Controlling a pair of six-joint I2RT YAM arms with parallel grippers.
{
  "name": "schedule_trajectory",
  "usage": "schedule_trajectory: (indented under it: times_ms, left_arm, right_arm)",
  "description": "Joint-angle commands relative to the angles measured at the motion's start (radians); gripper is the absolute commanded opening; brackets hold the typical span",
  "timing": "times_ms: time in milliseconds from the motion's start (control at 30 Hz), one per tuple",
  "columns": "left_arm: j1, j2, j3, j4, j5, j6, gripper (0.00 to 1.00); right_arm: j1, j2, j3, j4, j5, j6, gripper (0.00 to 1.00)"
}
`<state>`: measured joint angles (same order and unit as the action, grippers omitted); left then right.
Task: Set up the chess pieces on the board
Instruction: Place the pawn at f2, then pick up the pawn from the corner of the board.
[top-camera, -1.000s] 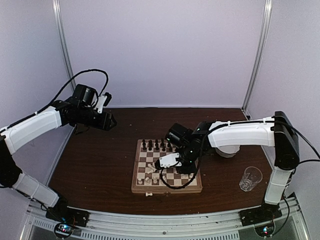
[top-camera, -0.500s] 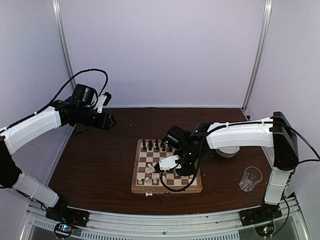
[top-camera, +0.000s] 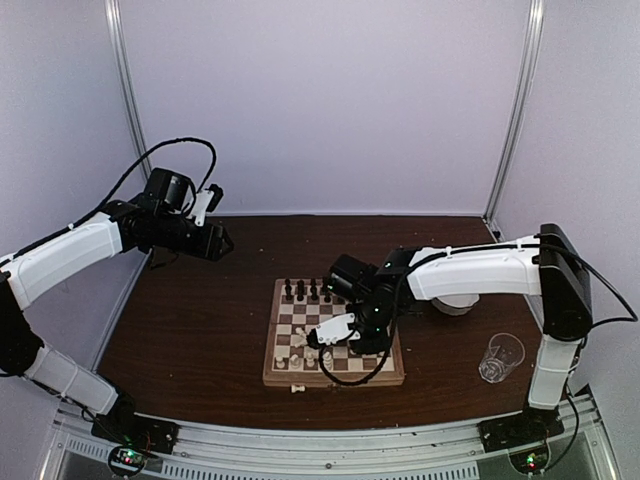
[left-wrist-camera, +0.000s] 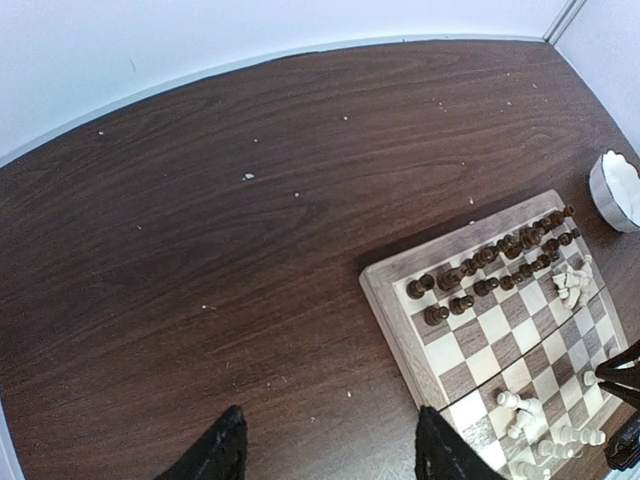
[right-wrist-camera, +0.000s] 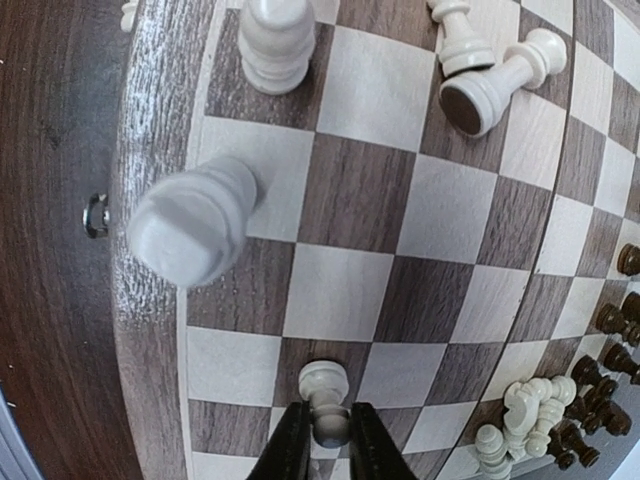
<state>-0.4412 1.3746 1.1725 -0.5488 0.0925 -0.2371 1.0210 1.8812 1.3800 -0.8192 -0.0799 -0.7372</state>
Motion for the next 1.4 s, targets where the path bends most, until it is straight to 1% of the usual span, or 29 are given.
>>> schedule_trajectory:
  times_ms: [0,133,233,333,367,400,500,533,600,700,767,833,933,1000,1067,1200,1367]
  left_arm:
    - [0.006,-0.007,0.003,0.032,0.020,0.002,0.58]
    - [0.006,-0.007,0.002,0.033,0.022,0.005,0.58]
    - [0.006,-0.014,0.000,0.037,0.027,0.020,0.58]
    - [0.001,-0.050,-0.027,0.066,0.095,0.060,0.53]
    - [-0.016,-0.069,-0.034,0.068,0.096,0.083,0.52]
    - [-0.073,-0.094,-0.035,0.061,0.070,0.111,0.52]
    - [-0.285,-0.158,-0.033,0.011,-0.126,0.202,0.52]
    - [-0.337,-0.171,-0.038,-0.013,-0.157,0.195,0.51]
    - [-0.412,-0.218,-0.097,-0.020,-0.190,0.121,0.50]
    - [-0.521,-0.325,-0.273,0.065,-0.228,0.023,0.47]
    - [-0.579,-0.368,-0.397,0.127,-0.207,-0.022,0.44]
    - [-0.632,-0.381,-0.468,0.178,-0.154,-0.030,0.41]
    - [-0.731,-0.344,-0.526,0.237,-0.137,0.029,0.40]
    - [-0.806,-0.276,-0.530,0.253,-0.145,0.106,0.40]
    - [-0.848,-0.190,-0.507,0.245,-0.155,0.168,0.40]
    - [-0.872,-0.042,-0.447,0.244,-0.164,0.263,0.42]
    - [-0.871,0.068,-0.393,0.271,-0.178,0.343,0.47]
  right_arm:
    - [0.011,0.013,0.033,-0.014,0.019,0.005,0.20]
    - [0.010,0.000,0.055,-0.039,0.014,0.018,0.27]
    - [0.011,-0.040,0.072,-0.069,0.003,0.027,0.31]
    - [0.009,-0.105,0.080,-0.113,-0.002,0.033,0.33]
    - [0.004,-0.135,0.075,-0.124,-0.006,0.032,0.34]
    - [-0.003,-0.167,0.063,-0.131,-0.010,0.032,0.34]
    - [-0.048,-0.294,0.005,-0.130,-0.047,0.042,0.36]
    - [-0.071,-0.333,-0.023,-0.124,-0.080,0.047,0.37]
    - [-0.129,-0.409,-0.073,-0.102,-0.134,0.059,0.38]
    - [-0.211,-0.499,-0.141,-0.074,-0.227,0.069,0.38]
    - [-0.237,-0.534,-0.177,-0.062,-0.278,0.070,0.39]
    - [-0.240,-0.547,-0.202,-0.057,-0.315,0.069,0.39]
    - [-0.240,-0.549,-0.221,-0.035,-0.357,0.088,0.39]
    - [-0.241,-0.550,-0.225,-0.025,-0.375,0.091,0.39]
    - [-0.240,-0.551,-0.230,-0.012,-0.384,0.096,0.39]
    - [-0.240,-0.562,-0.245,-0.001,-0.398,0.102,0.40]
    - [-0.241,-0.601,-0.276,0.010,-0.386,0.107,0.40]
